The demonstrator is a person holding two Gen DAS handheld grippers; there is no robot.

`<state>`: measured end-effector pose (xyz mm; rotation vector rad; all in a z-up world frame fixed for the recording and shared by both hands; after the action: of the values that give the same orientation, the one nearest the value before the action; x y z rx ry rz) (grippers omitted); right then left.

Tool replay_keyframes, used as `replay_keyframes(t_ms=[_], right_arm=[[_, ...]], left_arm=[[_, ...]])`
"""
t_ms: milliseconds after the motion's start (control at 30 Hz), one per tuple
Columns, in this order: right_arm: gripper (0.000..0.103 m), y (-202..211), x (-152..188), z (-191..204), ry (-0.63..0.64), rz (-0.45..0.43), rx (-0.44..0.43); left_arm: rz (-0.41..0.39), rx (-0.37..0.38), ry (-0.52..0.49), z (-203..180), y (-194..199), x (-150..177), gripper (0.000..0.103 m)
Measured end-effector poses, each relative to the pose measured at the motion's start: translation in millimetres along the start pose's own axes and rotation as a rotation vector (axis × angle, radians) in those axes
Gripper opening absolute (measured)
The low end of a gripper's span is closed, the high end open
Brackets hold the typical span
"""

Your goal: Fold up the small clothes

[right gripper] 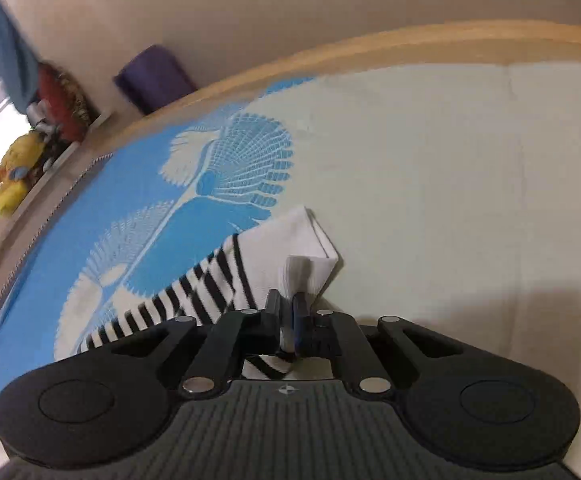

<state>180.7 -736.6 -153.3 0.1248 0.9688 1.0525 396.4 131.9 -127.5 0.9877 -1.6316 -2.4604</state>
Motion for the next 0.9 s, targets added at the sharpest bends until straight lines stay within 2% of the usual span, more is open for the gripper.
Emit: replay_keyframes(t_ms=[67,133,200,267,300,367,467,500,533,567,600,667,700,767,833,900], right_arm=[[0.005,1,-13,32,0.116,-0.028,-0.016],[0.005,10,-19,85,0.268,-0.058,-0.066],[0.005,24,-14,158,0.408,-0.081,-0.163],[0.005,44,7,238,0.547,-0.098,-0.288],[0.005,56,22,272,0.607,-0.102,-0.346],[0.005,87,76,348,0.753,-0.091,-0.499],[0.006,125,186,416,0.927,0.01,-0.698],[0.009,133,227,426,0.963,0.068,-0.758],[0.017,140,268,431,0.999,0.144,-0.813],[0.027,146,315,431,1.056,0.259,-0.867],[0.043,149,353,424,1.111,0.361,-0.884],[0.044,159,405,400,1.228,0.474,-0.864],[0.044,162,413,389,1.265,0.484,-0.852],[0.044,159,404,371,1.278,0.478,-0.795],[0.047,146,367,353,1.205,0.462,-0.707],[0.047,127,327,333,1.133,0.396,-0.586]], left_arm=[[-0.034,-0.055,-0.018,9,0,-8,0.103],[-0.051,-0.08,-0.029,16,-1,-14,0.103],[-0.049,-0.066,-0.02,20,0,-16,0.103],[-0.038,-0.039,-0.011,21,1,-14,0.103],[-0.033,-0.032,-0.012,21,1,-14,0.103],[-0.026,-0.022,-0.013,21,2,-13,0.103],[-0.021,-0.005,0.007,25,3,-14,0.103],[-0.022,-0.003,0.014,26,3,-14,0.103],[-0.019,-0.007,0.017,28,3,-15,0.103],[-0.011,-0.006,0.018,29,1,-14,0.103],[-0.001,0.003,0.02,30,0,-14,0.103],[0.02,0.029,0.027,32,-1,-12,0.103],[0.026,0.042,0.031,33,-1,-12,0.103],[0.023,0.062,0.037,34,1,-12,0.103],[0.015,0.07,0.03,33,4,-12,0.103],[0.012,0.073,0.022,30,6,-11,0.103]])
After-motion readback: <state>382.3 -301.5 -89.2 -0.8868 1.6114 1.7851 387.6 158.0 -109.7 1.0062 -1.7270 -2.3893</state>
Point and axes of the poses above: each gripper's, at about its wrist camera, not at the fingertips, and y roughly against the way its jaws point, z to its left, x to its underside, the point moved 9 cm from there along -y, roughly the way its jaws point, and after that the axes turned 12 degrees about -x, right-handed, at the moved point
